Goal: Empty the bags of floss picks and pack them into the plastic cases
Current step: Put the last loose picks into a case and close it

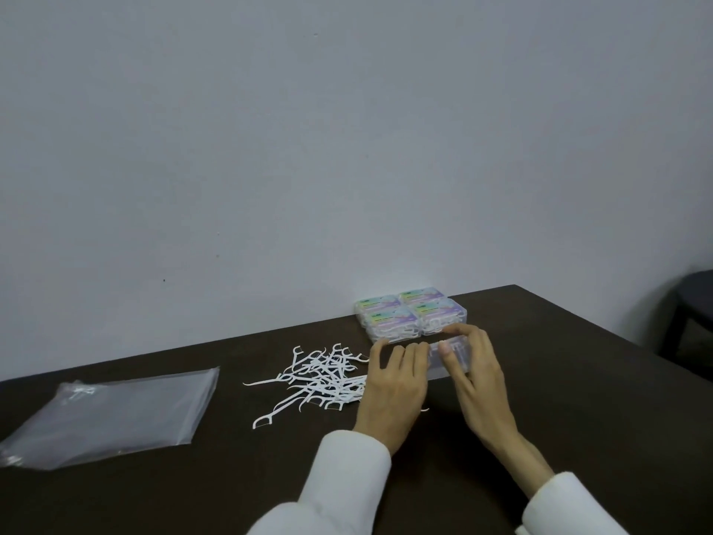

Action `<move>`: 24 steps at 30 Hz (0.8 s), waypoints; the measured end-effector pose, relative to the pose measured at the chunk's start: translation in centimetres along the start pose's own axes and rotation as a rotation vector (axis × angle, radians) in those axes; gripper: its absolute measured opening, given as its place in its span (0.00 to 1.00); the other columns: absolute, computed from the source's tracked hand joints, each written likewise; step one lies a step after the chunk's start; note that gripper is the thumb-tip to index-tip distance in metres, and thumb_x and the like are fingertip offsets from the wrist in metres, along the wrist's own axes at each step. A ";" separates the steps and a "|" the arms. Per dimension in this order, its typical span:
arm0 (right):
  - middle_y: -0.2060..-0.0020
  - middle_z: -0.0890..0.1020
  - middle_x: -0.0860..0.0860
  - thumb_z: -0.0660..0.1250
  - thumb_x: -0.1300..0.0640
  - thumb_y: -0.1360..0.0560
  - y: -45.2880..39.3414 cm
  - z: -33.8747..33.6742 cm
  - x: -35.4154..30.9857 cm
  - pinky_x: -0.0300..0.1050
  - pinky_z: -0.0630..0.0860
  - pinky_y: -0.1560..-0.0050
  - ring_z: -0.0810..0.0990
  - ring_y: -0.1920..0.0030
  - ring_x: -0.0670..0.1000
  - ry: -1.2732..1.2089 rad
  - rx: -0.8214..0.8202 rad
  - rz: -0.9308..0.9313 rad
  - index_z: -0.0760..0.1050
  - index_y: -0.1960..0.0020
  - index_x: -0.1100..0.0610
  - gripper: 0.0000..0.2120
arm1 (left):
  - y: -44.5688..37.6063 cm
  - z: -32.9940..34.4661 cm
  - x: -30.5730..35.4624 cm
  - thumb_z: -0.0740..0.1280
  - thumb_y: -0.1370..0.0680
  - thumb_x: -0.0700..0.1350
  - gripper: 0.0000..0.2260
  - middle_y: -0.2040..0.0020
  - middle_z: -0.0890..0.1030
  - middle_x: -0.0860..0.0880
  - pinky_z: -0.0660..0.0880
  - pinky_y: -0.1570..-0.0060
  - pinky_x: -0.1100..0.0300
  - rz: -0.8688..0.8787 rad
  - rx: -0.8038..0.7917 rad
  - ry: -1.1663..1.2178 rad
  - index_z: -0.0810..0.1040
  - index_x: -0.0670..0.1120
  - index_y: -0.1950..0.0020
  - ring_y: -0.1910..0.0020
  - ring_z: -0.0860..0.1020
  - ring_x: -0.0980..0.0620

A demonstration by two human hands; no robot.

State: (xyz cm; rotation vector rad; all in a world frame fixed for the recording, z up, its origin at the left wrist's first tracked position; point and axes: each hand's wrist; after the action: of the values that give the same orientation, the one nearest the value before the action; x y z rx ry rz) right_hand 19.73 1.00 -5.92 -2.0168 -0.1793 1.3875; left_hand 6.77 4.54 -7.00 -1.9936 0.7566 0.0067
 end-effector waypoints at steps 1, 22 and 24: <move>0.47 0.73 0.39 0.59 0.35 0.31 0.1 0.0 0.0 0.32 0.74 0.50 0.75 0.45 0.39 -0.005 -0.012 -0.006 0.67 0.43 0.44 0.21 | 0.0 0.0 -0.1 0.73 0.36 0.44 0.21 0.55 0.82 0.49 0.73 0.44 0.49 -0.020 -0.003 -0.012 0.75 0.44 0.44 0.56 0.81 0.52; 0.33 0.62 0.48 0.61 0.67 0.24 0.0 -1.3 1.2 0.37 0.64 0.38 0.63 0.37 0.41 0.117 -0.011 0.183 0.57 0.30 0.43 0.30 | 0.6 -0.4 -1.2 0.51 0.23 0.45 0.18 0.52 0.81 0.53 0.58 0.35 0.48 -0.477 -0.027 0.190 0.77 0.48 0.43 0.52 0.80 0.54; 0.30 0.60 0.52 0.60 0.68 0.24 -0.2 -1.5 1.3 0.41 0.64 0.38 0.64 0.34 0.48 0.142 -0.038 0.303 0.56 0.27 0.49 0.30 | 0.8 -0.4 -1.4 0.51 0.24 0.46 0.17 0.52 0.81 0.54 0.57 0.34 0.49 -0.496 -0.039 0.209 0.77 0.48 0.43 0.53 0.80 0.55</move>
State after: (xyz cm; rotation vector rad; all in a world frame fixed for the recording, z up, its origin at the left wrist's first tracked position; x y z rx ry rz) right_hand 21.61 1.10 -6.56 -2.2341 0.1705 1.4204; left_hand 5.14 4.65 -6.97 -2.1933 0.3725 -0.4868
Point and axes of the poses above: each hand's wrist, its own y-axis away from the middle knuckle, its own z-axis out of the palm, x = y × z
